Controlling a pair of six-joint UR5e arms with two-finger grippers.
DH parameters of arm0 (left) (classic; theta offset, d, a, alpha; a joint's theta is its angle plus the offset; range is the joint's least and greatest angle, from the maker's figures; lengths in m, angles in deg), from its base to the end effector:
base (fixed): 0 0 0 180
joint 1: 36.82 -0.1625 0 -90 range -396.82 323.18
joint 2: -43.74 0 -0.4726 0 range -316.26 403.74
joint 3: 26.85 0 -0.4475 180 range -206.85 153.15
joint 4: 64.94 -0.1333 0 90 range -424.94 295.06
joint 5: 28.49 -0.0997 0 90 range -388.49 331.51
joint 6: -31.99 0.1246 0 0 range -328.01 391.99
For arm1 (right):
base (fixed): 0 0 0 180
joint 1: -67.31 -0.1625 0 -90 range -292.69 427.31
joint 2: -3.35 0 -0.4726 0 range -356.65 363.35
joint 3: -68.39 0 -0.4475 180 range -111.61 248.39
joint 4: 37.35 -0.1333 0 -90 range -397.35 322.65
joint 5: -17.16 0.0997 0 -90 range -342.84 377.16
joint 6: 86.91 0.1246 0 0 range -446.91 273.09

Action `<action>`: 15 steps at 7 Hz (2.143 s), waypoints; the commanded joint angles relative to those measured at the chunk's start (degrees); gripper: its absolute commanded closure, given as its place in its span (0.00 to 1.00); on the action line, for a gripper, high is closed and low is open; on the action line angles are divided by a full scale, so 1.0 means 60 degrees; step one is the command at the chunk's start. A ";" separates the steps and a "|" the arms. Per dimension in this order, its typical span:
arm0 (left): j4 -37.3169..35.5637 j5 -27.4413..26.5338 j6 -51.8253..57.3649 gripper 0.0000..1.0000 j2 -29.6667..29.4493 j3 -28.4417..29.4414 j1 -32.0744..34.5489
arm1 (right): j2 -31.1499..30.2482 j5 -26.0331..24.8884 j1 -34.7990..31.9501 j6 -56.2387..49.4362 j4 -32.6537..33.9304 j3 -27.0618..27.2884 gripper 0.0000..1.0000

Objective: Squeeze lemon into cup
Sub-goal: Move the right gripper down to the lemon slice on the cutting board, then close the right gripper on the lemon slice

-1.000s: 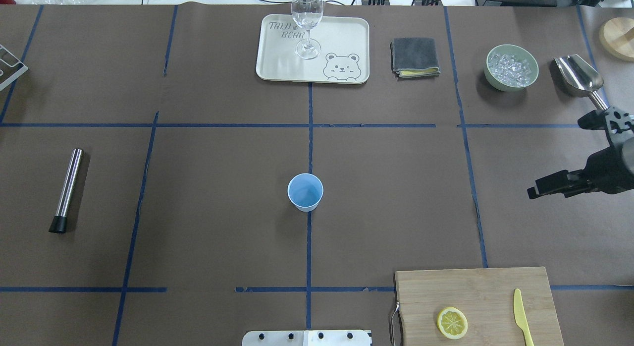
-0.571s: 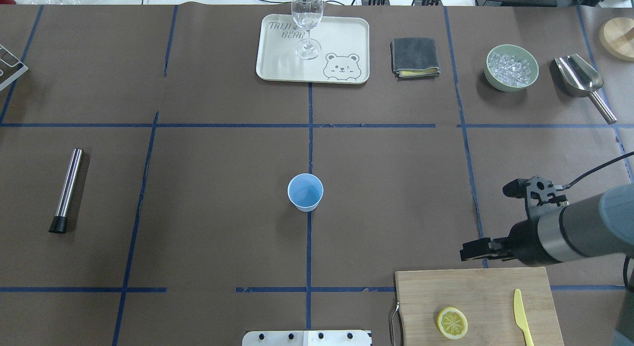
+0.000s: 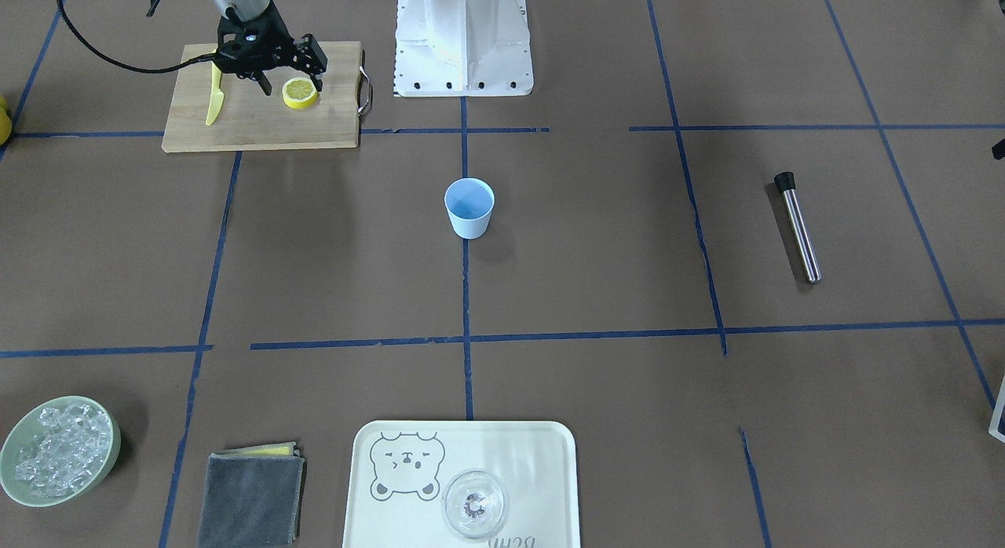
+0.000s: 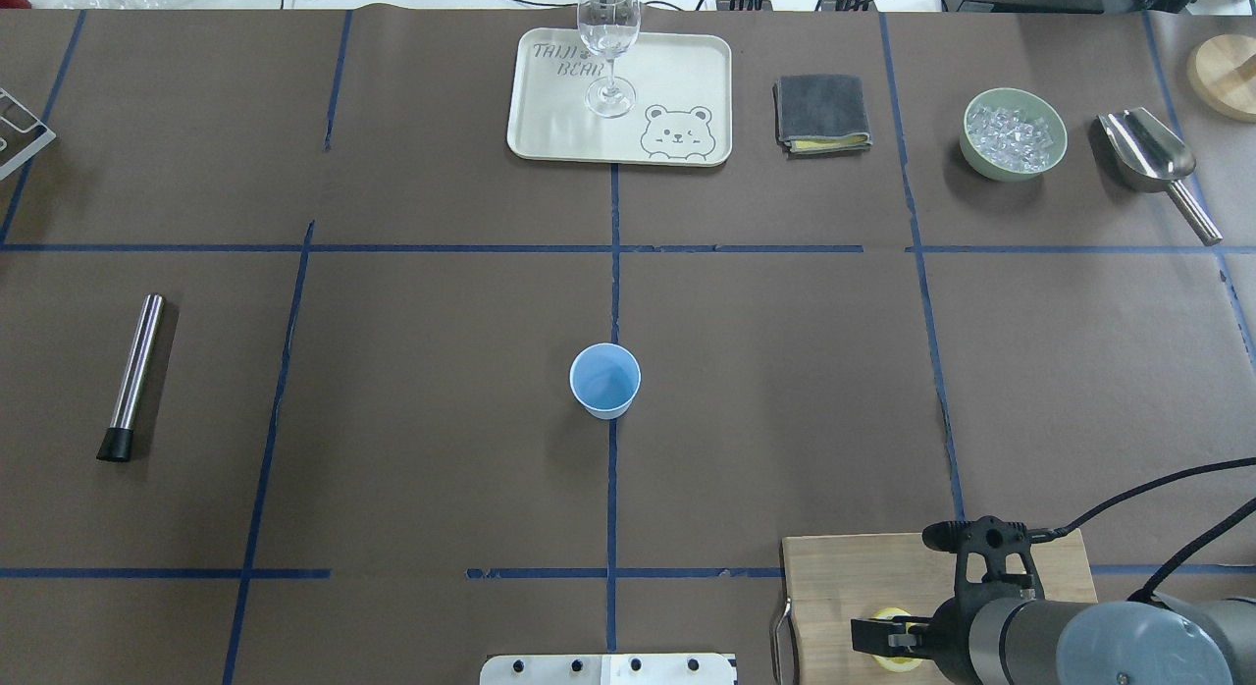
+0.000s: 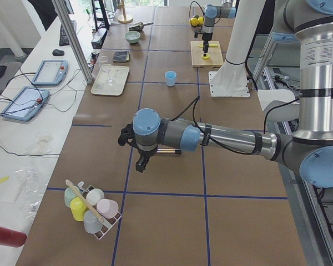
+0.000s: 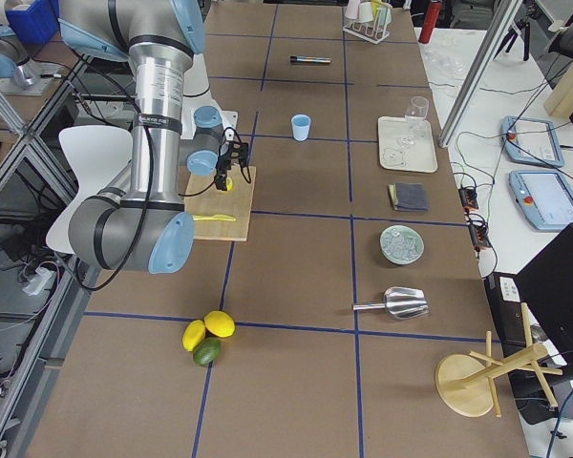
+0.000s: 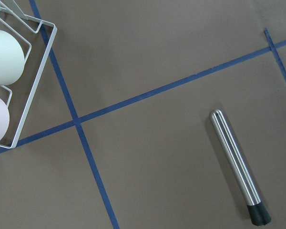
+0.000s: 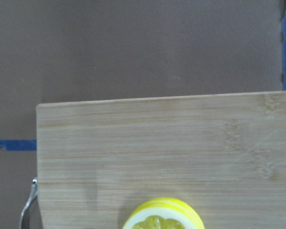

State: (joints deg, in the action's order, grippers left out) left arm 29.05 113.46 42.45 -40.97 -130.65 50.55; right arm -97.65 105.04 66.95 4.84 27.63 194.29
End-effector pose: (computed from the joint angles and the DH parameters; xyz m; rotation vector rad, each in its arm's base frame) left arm -0.0116 -0.5140 0.6203 0.2652 0.8906 0.3107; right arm -0.4743 -0.1409 0.4419 0.0241 -0.8716 0.0506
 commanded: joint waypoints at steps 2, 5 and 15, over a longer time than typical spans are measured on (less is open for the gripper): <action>-0.0005 0.0000 0.0001 0.00 0.0042 -0.0014 0.0000 | 0.0032 -0.0364 0.0308 0.0295 0.0214 -0.0007 0.01; 0.0010 0.0000 0.0015 0.00 0.0085 0.0000 0.0000 | 0.0105 -0.0452 0.0352 0.0295 0.0346 -0.0051 0.05; 0.0024 0.0000 0.0015 0.00 0.0086 0.0015 0.0000 | 0.0281 -0.0452 0.0265 0.0324 0.0596 -0.0080 0.35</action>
State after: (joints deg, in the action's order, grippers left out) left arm 29.20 113.46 42.54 -40.46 -130.59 50.55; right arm -95.90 102.33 68.59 6.71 31.20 193.81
